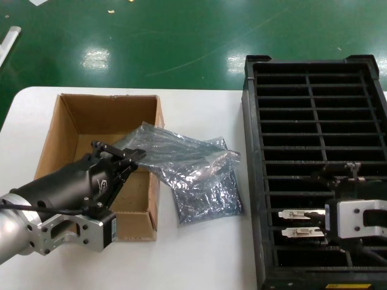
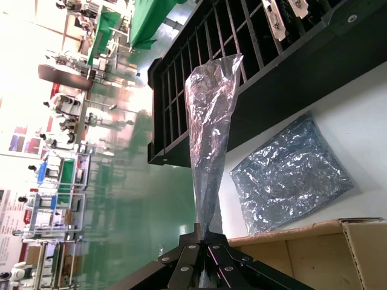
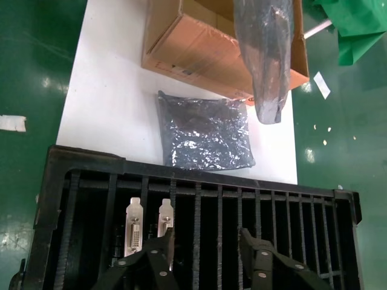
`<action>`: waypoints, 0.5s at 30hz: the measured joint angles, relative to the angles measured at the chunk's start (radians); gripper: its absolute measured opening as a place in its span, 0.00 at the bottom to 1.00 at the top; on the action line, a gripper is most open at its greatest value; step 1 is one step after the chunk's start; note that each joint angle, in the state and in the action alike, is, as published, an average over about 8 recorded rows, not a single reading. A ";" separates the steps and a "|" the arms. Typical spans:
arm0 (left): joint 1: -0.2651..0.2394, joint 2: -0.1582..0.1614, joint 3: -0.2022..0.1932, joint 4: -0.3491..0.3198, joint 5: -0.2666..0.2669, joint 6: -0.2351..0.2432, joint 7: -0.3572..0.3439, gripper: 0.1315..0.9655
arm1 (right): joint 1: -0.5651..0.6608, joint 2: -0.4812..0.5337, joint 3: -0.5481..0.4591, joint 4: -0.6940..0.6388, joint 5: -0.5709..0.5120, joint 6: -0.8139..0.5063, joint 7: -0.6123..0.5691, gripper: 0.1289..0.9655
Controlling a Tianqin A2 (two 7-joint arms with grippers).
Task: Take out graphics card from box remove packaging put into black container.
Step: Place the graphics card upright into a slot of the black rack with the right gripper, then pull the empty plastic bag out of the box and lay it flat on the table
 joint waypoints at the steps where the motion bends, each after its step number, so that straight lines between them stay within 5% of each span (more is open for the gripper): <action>1: 0.000 0.000 0.000 0.000 0.000 0.000 0.000 0.01 | 0.002 0.002 0.004 0.003 0.006 -0.001 0.001 0.26; 7: 0.000 0.000 0.000 0.000 0.000 0.000 0.000 0.01 | -0.022 0.009 0.064 0.012 0.025 0.055 0.024 0.40; 15: 0.000 0.000 0.000 0.000 0.000 0.000 0.000 0.01 | -0.147 -0.033 0.267 0.013 0.030 0.291 0.105 0.61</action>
